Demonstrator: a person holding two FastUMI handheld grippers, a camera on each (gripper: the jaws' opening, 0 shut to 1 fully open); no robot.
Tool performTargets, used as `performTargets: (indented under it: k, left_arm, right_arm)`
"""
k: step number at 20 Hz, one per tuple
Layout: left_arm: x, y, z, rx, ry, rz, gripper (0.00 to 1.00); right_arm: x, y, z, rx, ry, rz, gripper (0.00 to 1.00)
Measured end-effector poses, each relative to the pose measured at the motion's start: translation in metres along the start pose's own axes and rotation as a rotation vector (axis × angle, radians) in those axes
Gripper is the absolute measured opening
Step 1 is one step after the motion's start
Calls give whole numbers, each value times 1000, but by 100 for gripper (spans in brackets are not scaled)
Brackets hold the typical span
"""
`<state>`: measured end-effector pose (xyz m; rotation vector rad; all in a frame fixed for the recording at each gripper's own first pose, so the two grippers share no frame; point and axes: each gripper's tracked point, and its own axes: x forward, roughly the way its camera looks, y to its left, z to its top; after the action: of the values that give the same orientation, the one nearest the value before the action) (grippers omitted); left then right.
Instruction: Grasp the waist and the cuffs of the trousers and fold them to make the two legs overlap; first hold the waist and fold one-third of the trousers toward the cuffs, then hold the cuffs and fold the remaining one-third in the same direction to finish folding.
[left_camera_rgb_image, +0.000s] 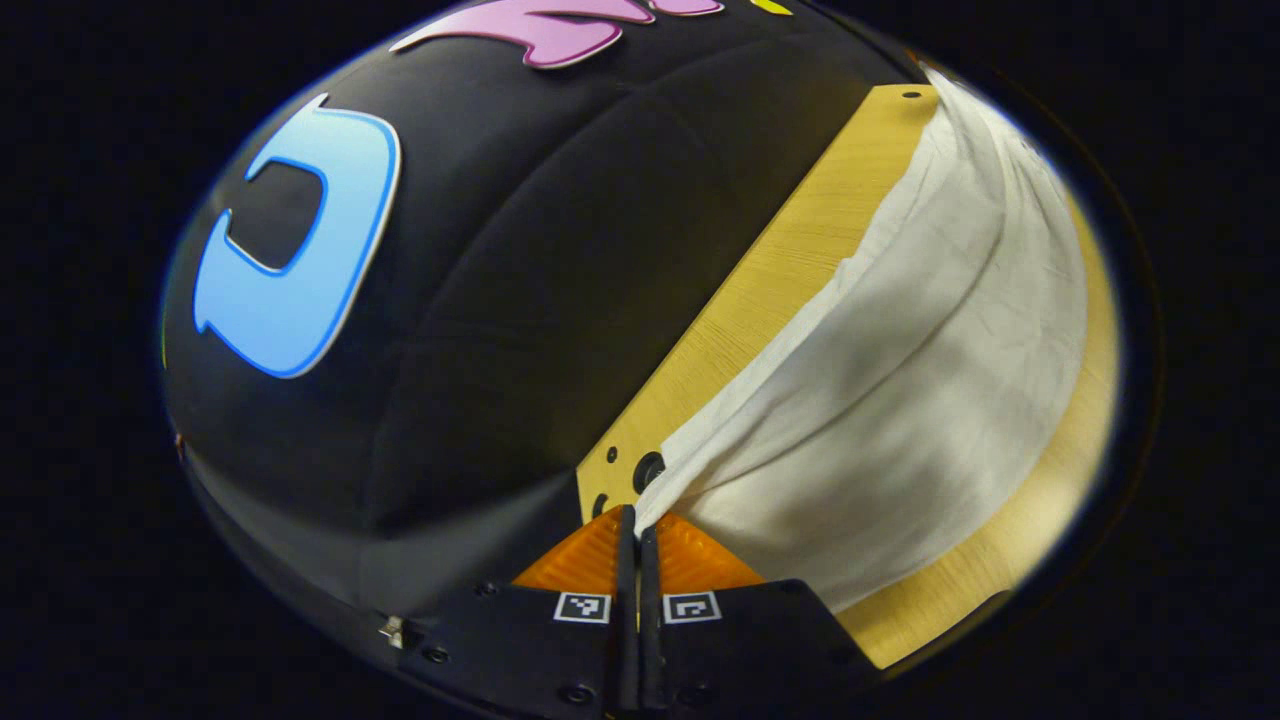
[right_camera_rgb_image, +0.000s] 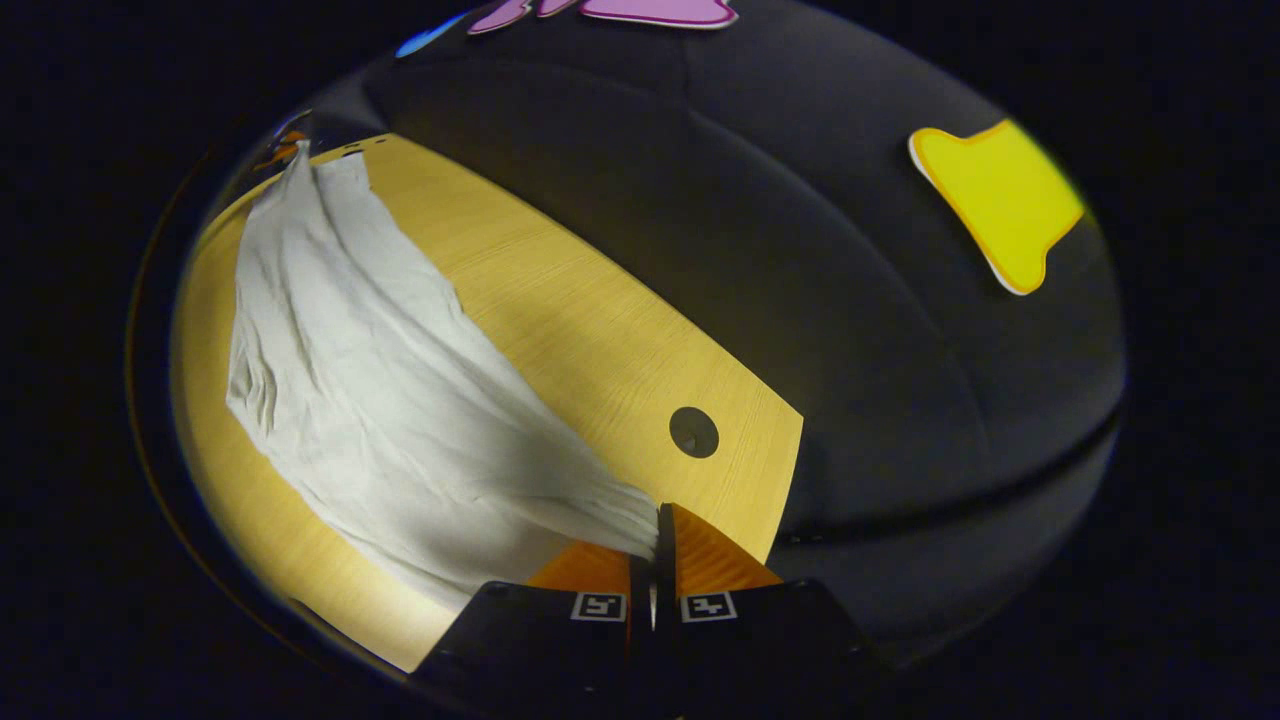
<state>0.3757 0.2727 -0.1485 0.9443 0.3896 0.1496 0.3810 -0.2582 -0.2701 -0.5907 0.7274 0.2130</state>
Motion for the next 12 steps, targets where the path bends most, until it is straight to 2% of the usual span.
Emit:
performTargets:
  k: [4, 5, 6, 7, 8, 9, 10, 11, 12]
  left_arm:
    - [35, -9, 6, -211, -9, 16, 5]
    - [42, -11, 8, -251, -19, 19, 5]
    - [43, -11, 6, -289, -22, 21, 5]
    - [43, -15, 4, -332, -20, 15, 6]
    - [42, -20, 6, -369, -21, 6, 13]
    - [41, -22, 5, -403, -22, 2, 17]
    - [36, -24, 5, -445, -29, -7, 34]
    - [30, -24, 7, -496, -40, -14, 51]
    - [23, -23, 10, -551, -56, -14, 68]
  right_arm:
    - [45, 7, -5, 152, 63, -8, 5]
    - [52, 13, -10, 196, 80, 12, 12]
    - [56, 17, -9, 243, 81, 28, 15]
    - [54, 19, -6, 296, 71, 46, 33]
    - [52, 16, -2, 343, 67, 45, 46]
    - [50, 9, -8, 381, 73, 25, 67]
    - [39, 3, -7, 432, 68, 30, 88]
    - [36, 5, -8, 499, 58, 42, 99]
    - [27, 2, -11, 568, 50, 46, 98]
